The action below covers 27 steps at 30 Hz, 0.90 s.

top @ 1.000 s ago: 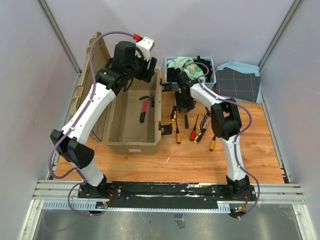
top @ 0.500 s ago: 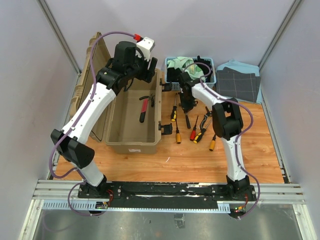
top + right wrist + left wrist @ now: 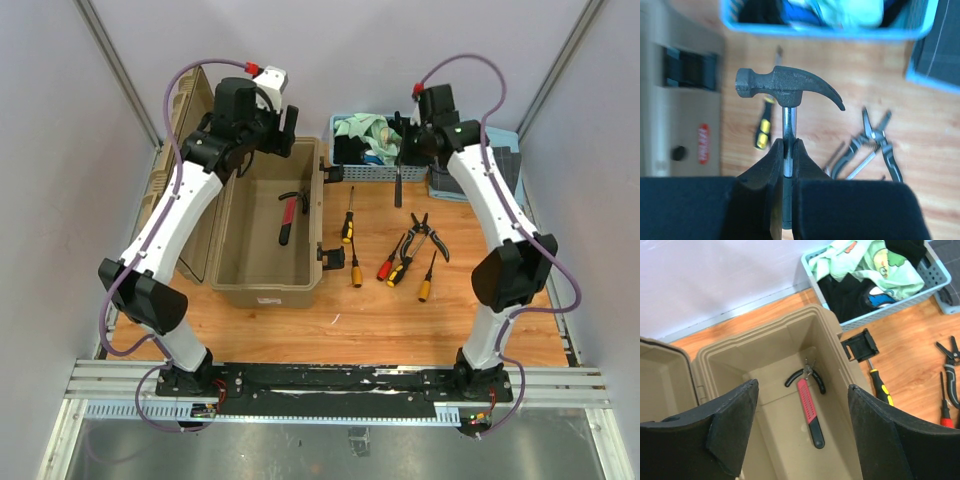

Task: Pack the tool kit
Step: Pick up the hammer at the center of the board, then place the hammer in the toolbox.

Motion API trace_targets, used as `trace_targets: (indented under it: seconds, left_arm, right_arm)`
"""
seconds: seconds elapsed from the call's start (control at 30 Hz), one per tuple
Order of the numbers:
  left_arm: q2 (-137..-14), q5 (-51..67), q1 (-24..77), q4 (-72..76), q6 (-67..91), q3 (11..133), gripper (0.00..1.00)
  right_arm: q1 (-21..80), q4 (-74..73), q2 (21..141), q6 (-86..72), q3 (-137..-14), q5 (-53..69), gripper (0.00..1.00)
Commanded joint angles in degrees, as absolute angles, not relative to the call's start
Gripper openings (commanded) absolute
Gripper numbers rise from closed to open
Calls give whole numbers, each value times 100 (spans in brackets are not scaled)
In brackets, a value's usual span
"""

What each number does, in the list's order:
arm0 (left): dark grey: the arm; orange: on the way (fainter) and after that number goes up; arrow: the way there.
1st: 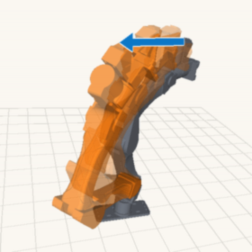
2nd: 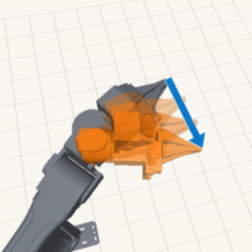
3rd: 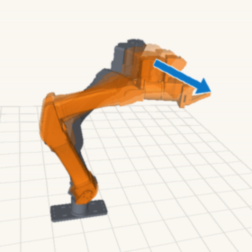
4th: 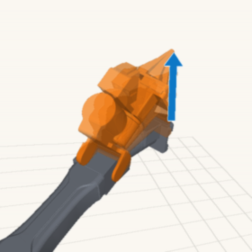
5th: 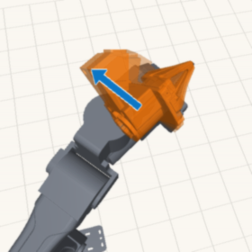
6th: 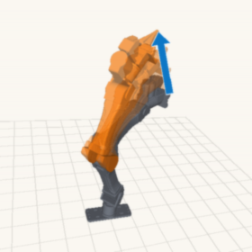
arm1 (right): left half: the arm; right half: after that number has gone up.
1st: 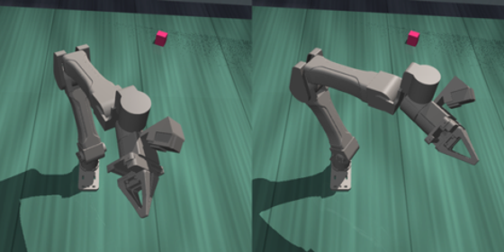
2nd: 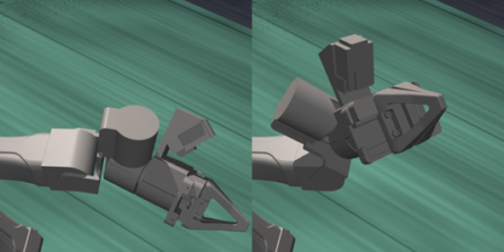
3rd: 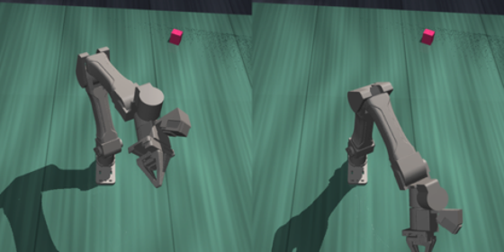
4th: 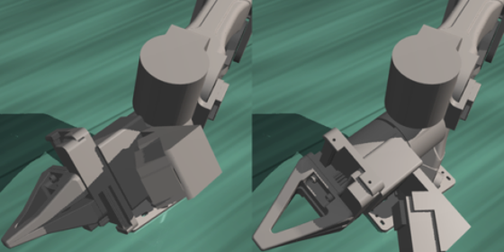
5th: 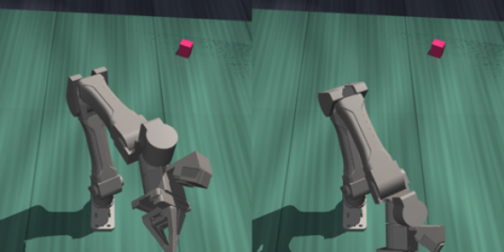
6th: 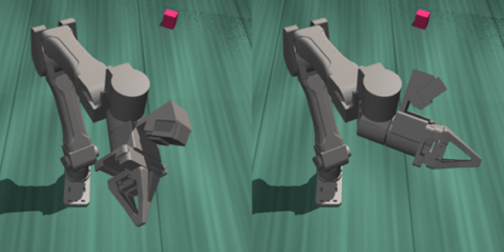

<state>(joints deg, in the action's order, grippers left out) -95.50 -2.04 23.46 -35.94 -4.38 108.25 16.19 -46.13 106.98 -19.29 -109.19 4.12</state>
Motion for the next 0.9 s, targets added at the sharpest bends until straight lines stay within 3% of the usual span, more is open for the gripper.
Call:
trace_targets:
  seconds: [0.0, 0.3, 0.87]
  left_arm:
    - [-9307, -425, 2276, -3302, -396, 11145, 80]
    - [-8858, -961, 2277, -2998, -547, 11308, 92]
    - [-8110, -970, 2180, -2617, -292, 10665, 95]
  right_arm:
    - [1844, -4931, 10795, -2065, -12025, 641, 1]
    - [3141, -4872, 11724, -2466, -13643, 280, 1]
    - [4732, -3548, 12303, -3609, -12623, -1174, 1]
